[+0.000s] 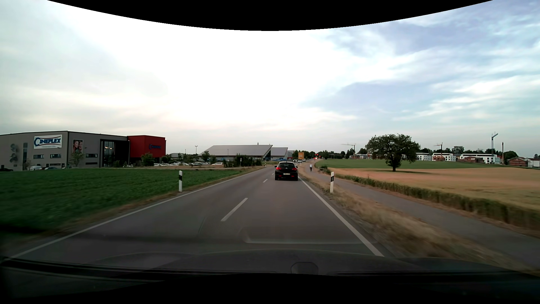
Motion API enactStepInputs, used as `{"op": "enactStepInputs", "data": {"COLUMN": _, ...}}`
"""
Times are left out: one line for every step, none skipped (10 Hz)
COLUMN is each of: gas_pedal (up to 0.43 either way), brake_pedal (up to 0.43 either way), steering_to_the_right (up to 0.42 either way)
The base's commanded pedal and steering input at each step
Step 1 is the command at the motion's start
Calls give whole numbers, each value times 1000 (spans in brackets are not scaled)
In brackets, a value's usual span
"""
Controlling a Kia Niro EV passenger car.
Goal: Follow the waypoints while adhering to traffic rules and regulations
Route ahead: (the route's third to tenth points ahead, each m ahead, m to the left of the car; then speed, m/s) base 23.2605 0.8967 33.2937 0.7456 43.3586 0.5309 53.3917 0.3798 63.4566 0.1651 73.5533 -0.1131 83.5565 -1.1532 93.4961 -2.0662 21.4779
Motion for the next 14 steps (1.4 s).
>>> {"op": "enactStepInputs", "data": {"gas_pedal": 67, "brake_pedal": 6, "steering_to_the_right": 0}}
{"op": "enactStepInputs", "data": {"gas_pedal": 67, "brake_pedal": 6, "steering_to_the_right": 1}}
{"op": "enactStepInputs", "data": {"gas_pedal": 59, "brake_pedal": 6, "steering_to_the_right": 3}}
{"op": "enactStepInputs", "data": {"gas_pedal": 59, "brake_pedal": 6, "steering_to_the_right": 3}}
{"op": "enactStepInputs", "data": {"gas_pedal": 59, "brake_pedal": 6, "steering_to_the_right": 3}}
{"op": "enactStepInputs", "data": {"gas_pedal": 59, "brake_pedal": 6, "steering_to_the_right": 3}}
{"op": "enactStepInputs", "data": {"gas_pedal": 39, "brake_pedal": 6, "steering_to_the_right": 3}}
{"op": "enactStepInputs", "data": {"gas_pedal": 39, "brake_pedal": 6, "steering_to_the_right": 3}}
{"op": "enactStepInputs", "data": {"gas_pedal": 39, "brake_pedal": 6, "steering_to_the_right": 3}}
{"op": "enactStepInputs", "data": {"gas_pedal": 39, "brake_pedal": 6, "steering_to_the_right": 3}}
{"op": "enactStepInputs", "data": {"gas_pedal": 39, "brake_pedal": 6, "steering_to_the_right": 3}}
{"op": "enactStepInputs", "data": {"gas_pedal": 39, "brake_pedal": 6, "steering_to_the_right": 3}}
{"op": "enactStepInputs", "data": {"gas_pedal": 39, "brake_pedal": 6, "steering_to_the_right": 3}}
{"op": "enactStepInputs", "data": {"gas_pedal": 39, "brake_pedal": 6, "steering_to_the_right": 3}}
